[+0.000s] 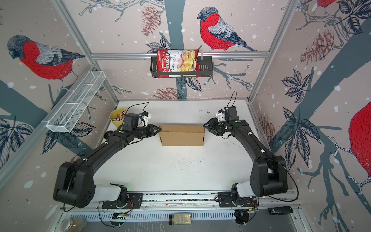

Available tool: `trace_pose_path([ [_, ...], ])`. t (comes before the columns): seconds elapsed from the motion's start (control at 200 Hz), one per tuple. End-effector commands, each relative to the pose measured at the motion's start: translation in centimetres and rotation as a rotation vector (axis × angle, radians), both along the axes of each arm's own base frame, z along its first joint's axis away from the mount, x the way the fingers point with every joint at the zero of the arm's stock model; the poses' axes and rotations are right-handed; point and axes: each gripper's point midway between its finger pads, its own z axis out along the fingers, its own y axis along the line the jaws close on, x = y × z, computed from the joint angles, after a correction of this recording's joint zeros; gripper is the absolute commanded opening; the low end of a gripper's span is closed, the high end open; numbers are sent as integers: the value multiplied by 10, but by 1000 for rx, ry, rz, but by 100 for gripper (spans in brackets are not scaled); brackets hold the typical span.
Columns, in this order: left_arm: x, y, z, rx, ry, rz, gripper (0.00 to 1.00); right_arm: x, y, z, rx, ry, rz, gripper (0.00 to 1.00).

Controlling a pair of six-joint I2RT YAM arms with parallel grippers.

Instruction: Fold the paper box

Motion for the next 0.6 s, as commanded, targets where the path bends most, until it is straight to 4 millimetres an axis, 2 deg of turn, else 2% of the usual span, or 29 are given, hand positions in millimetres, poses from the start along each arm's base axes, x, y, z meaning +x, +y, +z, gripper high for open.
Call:
trace_pose_path([
  [0.0, -10, 6, -18, 47, 69, 6, 25, -10, 1, -6, -36, -3, 52, 49],
  [0.085, -11, 7, -19, 49, 73, 5, 25, -12, 7, -13, -32, 6, 75, 46],
  [0.245, -15, 9, -24, 63, 78, 3, 25, -13, 8, -30, -58, 26, 82, 29],
  [0.455, -24, 8, -20, 61, 70, -10, 28, -19, 10, -26, -52, 10, 97, 29],
  [0.595, -33, 4, -21, 58, 67, -26, 31, -31, 16, -29, -56, 13, 121, 30],
])
